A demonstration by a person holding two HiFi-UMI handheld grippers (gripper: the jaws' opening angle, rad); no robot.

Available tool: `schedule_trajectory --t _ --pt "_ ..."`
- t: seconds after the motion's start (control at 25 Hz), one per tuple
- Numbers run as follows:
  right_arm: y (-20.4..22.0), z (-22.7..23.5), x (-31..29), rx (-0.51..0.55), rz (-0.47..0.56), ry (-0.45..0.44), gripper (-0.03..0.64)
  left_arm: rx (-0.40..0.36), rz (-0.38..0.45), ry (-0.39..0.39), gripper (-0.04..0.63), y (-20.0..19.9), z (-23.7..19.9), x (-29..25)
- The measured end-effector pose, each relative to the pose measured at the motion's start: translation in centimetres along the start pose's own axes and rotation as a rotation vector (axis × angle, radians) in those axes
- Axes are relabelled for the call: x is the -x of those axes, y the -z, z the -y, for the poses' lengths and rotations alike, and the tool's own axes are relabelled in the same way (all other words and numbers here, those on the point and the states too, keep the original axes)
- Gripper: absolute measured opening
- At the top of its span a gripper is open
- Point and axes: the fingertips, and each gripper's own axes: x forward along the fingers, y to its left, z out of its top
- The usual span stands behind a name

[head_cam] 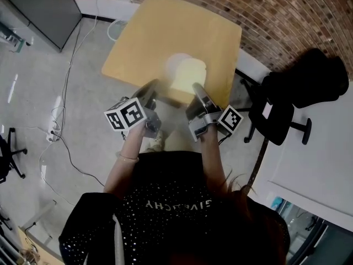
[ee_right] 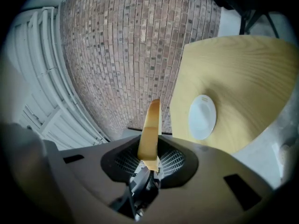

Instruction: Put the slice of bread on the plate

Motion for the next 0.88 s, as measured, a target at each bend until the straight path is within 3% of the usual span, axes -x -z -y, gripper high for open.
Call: schedule_trajectory --t 0.24,0.56,0.88 --pt "-2.5 2.1 -0.8 0.000 0.015 0.055 0.097 0.035 0.005 -0.028 0.009 -0.1 -1.4 -1.2" --pt "-5.2 5.1 -5.3 0.087 -0.106 0.160 0.097 0.085 0.010 -0.077 0.009 -1.7 -3.2 -5.4" --pt "-6.0 9.2 -8.7 0.029 -0.191 0.217 0.097 0.123 0.021 -0.100 0.009 -2.7 -4.7 -8.1"
